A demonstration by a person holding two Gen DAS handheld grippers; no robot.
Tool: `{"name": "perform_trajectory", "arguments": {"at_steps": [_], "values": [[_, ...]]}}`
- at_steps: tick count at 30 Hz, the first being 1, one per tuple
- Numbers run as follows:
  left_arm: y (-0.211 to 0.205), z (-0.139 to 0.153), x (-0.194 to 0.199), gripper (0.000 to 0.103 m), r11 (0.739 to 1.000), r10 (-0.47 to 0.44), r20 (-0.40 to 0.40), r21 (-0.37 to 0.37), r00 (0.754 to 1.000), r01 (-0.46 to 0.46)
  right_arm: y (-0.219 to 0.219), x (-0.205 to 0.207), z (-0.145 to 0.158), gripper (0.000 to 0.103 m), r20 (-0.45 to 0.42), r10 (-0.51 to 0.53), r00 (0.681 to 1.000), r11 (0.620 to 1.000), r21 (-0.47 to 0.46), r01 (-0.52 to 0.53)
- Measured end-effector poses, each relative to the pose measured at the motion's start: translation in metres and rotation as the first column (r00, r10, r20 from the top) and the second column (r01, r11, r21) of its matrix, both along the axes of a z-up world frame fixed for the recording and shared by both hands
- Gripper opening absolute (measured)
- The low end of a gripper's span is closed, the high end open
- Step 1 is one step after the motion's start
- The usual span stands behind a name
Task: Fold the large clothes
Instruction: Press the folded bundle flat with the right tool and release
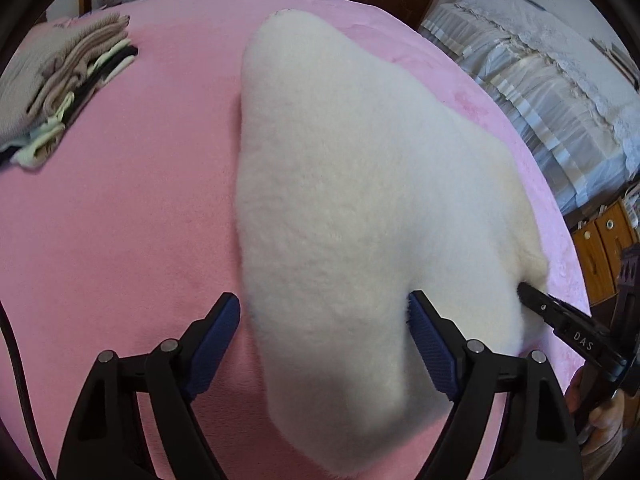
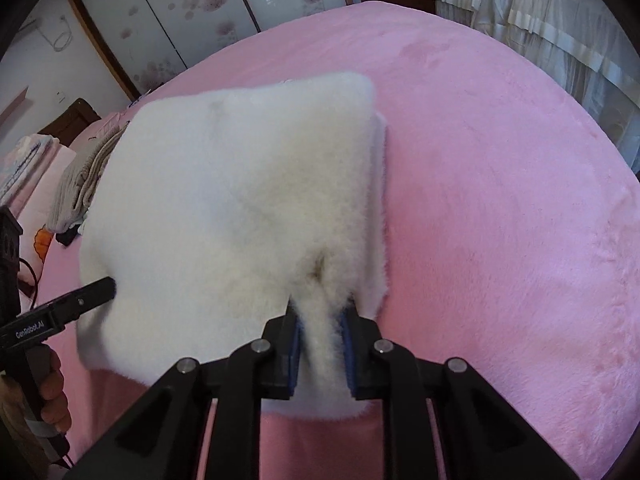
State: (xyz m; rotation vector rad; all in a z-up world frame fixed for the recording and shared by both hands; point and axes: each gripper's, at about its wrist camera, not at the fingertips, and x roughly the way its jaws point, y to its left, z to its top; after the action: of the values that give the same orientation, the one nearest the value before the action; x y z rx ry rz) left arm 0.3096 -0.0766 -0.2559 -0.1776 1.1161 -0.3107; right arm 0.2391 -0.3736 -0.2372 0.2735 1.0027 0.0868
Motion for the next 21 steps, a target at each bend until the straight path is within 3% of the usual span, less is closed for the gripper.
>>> {"name": "perform_trajectory", "arguments": {"at_steps": [3, 6, 10, 14, 21], "values": [[0.0, 0.006, -0.001, 0.083, 1.0, -0.004, 0.004, 0.007, 1.0, 0.004, 0.006, -0.002, 0.013, 0.019, 0.014, 0.013, 1.0, 0.999, -0.029, -0.013], [-0.004, 0.019, 0.0, 0.083, 0.995, -0.093, -0.016, 0.021, 0.996, 0.093, 0.0, -0.006, 0.036, 0.03, 0.026, 0.03, 0.999, 0.999, -0.014, -0.03], [0.0, 0.049, 0.013, 0.083, 0.99, -0.138, 0.03, 0.024, 0.99, 0.137, -0.015, 0.006, 0.076, 0.061, 0.106, 0.017, 0.994, 0.999, 0.044, -0.021], [0.013, 0.061, 0.052, 0.083, 0.997, -0.08, 0.041, 0.013, 0.996, 0.079, -0.03, 0.047, 0.083, 0.061, 0.109, -0.036, 0.993, 0.998, 0.053, 0.03], [0.024, 0.042, 0.123, 0.078, 1.0, 0.001, -0.001, -0.018, 1.0, -0.001, -0.046, 0.127, 0.034, 0.061, -0.001, -0.111, 0.994, 0.986, 0.123, 0.11]]}}
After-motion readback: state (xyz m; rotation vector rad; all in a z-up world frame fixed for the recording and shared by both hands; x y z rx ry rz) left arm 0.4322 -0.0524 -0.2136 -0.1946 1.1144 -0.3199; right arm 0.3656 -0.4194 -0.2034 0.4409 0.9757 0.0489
